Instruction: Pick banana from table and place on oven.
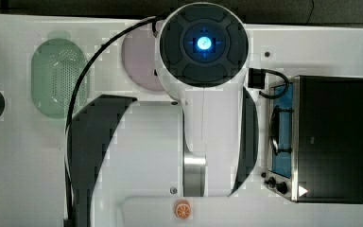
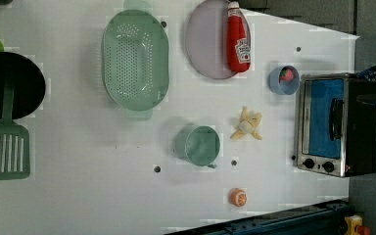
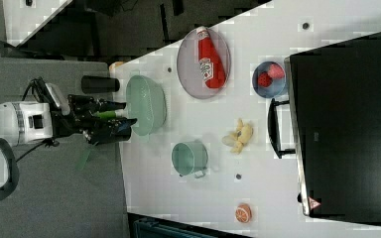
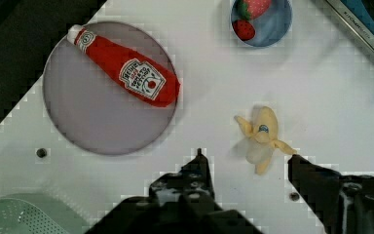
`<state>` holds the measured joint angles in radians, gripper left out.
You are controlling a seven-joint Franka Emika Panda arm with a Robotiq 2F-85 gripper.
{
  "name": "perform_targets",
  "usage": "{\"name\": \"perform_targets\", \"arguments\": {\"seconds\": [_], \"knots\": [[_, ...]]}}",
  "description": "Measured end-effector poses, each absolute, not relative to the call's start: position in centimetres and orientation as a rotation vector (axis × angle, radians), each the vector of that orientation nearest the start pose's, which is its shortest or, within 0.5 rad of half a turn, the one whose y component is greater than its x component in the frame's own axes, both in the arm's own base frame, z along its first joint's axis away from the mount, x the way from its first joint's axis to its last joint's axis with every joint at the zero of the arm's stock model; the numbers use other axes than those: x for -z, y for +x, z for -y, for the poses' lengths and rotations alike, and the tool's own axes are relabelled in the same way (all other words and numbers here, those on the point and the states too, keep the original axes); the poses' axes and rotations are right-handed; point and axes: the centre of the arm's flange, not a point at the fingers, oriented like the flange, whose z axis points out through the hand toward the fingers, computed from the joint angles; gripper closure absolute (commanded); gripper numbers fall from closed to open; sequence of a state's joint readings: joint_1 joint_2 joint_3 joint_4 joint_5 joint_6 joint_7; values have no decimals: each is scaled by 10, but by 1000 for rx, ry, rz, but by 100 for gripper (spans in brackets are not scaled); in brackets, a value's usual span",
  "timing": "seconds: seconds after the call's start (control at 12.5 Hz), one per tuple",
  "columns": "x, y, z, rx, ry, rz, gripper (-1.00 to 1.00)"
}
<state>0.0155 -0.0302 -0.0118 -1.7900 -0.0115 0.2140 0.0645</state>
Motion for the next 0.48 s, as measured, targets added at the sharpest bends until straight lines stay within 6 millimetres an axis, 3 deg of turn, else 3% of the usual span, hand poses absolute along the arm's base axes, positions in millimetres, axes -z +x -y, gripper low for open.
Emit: {"name": "perform_targets", "arguments": {"seconds": [0.16,0.24,0.32,0.48], "knots": [[-549,483,11,-114,-2889,-1335,-81],[-563,452,22,-111,-2862,-1361,-100],[-588,431,31,-52,-2821,-1377,-100],[-642,406,37,125,-2762,-1369,-100]]}}
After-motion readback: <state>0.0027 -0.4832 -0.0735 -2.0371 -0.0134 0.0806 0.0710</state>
